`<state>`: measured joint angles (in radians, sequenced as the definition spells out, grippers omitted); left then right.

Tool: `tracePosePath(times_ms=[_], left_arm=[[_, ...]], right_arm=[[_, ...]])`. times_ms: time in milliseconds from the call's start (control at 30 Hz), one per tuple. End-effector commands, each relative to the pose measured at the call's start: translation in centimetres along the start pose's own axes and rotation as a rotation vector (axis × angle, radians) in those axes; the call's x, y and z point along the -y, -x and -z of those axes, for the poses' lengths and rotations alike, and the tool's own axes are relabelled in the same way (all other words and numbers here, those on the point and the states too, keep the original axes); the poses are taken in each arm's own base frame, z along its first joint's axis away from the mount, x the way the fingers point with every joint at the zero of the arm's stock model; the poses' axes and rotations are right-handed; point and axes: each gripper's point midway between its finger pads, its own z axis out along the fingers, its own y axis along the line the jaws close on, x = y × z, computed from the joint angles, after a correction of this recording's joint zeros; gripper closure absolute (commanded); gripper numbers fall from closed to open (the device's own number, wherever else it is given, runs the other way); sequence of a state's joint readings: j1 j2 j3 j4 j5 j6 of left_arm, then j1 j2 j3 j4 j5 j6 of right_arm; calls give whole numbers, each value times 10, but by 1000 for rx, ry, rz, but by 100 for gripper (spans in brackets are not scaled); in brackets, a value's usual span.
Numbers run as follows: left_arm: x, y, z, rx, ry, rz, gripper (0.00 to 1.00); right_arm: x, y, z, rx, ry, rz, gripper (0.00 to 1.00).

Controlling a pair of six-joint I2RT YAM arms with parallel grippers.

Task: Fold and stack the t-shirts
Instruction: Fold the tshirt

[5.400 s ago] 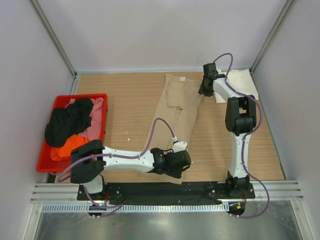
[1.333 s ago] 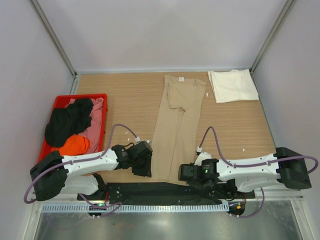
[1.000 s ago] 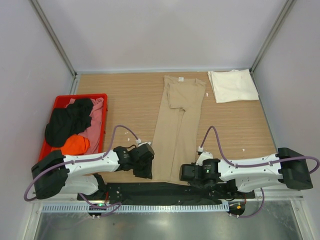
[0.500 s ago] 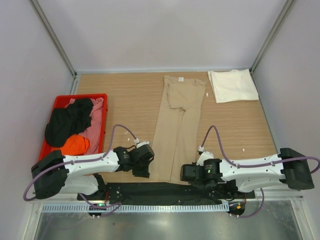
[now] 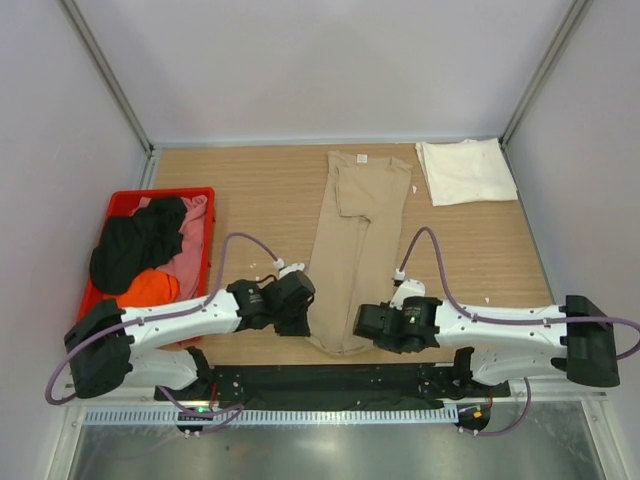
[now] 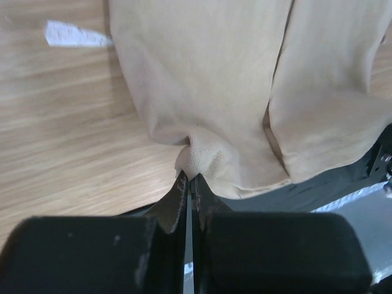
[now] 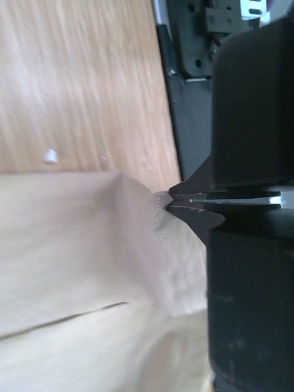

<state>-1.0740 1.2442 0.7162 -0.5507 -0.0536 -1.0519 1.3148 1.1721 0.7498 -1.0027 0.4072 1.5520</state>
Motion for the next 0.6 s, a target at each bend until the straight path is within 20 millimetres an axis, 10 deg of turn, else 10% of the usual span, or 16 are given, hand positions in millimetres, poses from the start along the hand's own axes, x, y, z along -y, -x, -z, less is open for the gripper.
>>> tracePosePath(times_ms=[0, 567], left_arm=[[3, 26, 2, 52, 25, -9, 100], [23, 192, -35, 143, 9, 32, 100]], right_arm=[[2, 33, -2, 73, -27, 33, 99], [-10, 192, -39, 207, -73, 79, 99]])
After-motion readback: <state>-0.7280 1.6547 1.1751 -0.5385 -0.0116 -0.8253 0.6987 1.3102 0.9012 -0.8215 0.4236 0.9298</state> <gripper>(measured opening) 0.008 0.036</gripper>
